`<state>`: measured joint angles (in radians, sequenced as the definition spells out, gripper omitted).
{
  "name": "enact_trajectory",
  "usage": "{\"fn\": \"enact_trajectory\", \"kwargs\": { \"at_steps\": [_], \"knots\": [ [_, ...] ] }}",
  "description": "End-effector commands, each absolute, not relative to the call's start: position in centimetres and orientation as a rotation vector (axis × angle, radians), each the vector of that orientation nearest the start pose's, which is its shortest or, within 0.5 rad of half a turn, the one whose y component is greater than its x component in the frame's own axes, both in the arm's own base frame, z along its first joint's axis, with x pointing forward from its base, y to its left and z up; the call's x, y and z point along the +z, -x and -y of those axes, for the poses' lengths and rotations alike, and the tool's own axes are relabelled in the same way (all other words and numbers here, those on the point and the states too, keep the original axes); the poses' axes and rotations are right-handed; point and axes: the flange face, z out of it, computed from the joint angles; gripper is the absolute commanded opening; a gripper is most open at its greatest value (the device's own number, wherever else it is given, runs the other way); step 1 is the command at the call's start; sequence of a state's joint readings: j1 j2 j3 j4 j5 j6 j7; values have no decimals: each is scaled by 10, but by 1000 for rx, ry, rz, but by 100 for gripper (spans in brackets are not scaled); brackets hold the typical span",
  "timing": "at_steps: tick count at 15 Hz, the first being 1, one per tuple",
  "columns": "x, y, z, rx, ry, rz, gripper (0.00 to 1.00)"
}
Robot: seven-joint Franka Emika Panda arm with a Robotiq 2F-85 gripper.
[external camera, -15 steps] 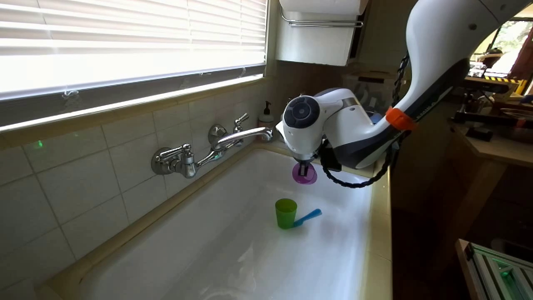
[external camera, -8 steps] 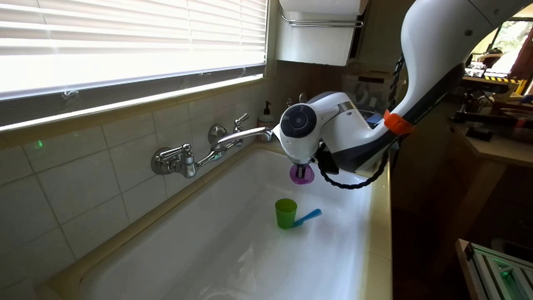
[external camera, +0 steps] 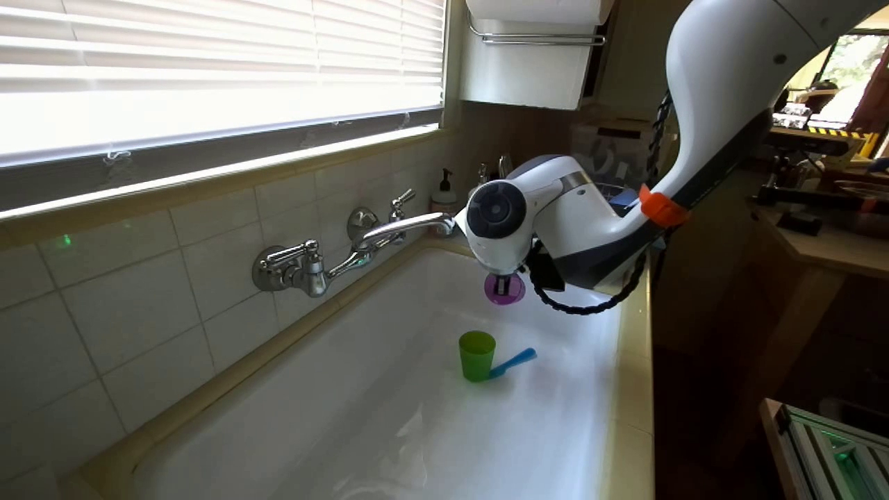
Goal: Pour the water that is in the purple cup into the green cup
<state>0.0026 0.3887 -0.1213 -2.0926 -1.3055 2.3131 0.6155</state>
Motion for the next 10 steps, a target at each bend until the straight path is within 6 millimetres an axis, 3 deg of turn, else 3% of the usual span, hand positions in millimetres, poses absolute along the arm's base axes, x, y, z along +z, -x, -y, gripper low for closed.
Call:
{"fn": "enact_trajectory", "kwargs": {
  "at_steps": [1, 10],
  "knots": [
    [228, -573, 77, 83, -2176, -347, 1],
    [229, -570, 64, 98, -2155, -309, 1]
  ]
}}
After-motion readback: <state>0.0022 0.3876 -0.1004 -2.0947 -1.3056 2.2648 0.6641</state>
